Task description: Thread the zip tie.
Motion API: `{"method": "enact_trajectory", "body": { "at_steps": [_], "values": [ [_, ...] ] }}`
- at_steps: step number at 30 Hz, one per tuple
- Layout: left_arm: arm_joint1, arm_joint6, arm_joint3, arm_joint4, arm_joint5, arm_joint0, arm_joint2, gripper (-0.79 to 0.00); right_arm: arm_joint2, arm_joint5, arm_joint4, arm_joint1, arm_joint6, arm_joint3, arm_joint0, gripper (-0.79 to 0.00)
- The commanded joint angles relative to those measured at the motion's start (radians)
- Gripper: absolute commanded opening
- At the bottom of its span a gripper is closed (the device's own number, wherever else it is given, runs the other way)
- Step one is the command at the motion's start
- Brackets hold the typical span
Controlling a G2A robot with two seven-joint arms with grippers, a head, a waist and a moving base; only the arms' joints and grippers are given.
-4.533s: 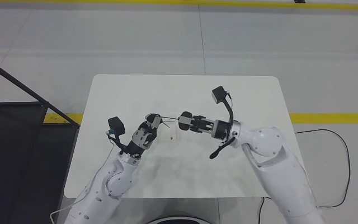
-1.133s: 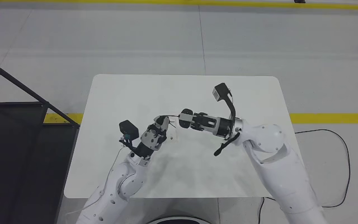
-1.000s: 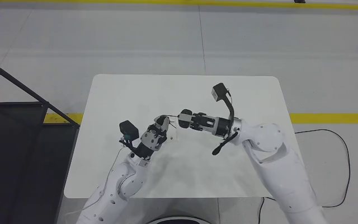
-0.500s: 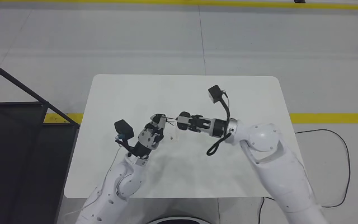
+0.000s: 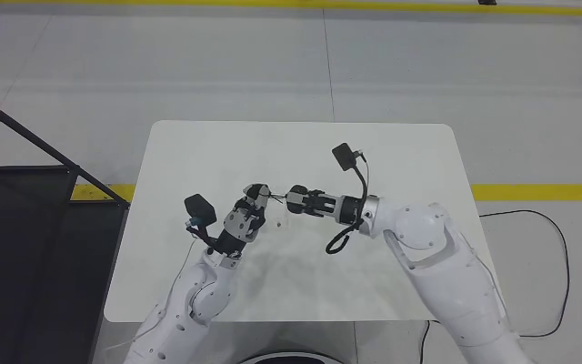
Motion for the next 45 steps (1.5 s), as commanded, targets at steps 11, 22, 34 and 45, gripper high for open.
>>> {"method": "enact_trajectory", "body": {
  "at_steps": [11, 22, 34, 45],
  "values": [
    [-0.007, 0.003, 0.001, -0.001, -0.003, 0.001, -0.004, -0.785, 0.012, 0.020, 0.044, -0.004, -0.035, 0.002, -0.004, -0.785],
    [-0.013, 0.000, 0.012, 0.006, -0.005, -0.002, -0.007, -0.785, 0.053, 0.007, 0.185, -0.007, -0.020, 0.009, -0.009, -0.785],
    [-0.019, -0.002, 0.016, 0.017, -0.003, -0.005, -0.008, -0.785, 0.039, 0.038, 0.145, -0.007, -0.018, 0.011, 0.002, -0.785],
    [-0.023, -0.006, 0.017, 0.019, -0.008, -0.004, -0.012, -0.785, 0.008, 0.074, 0.058, -0.008, -0.023, 0.015, 0.023, -0.785]
  ]
}}
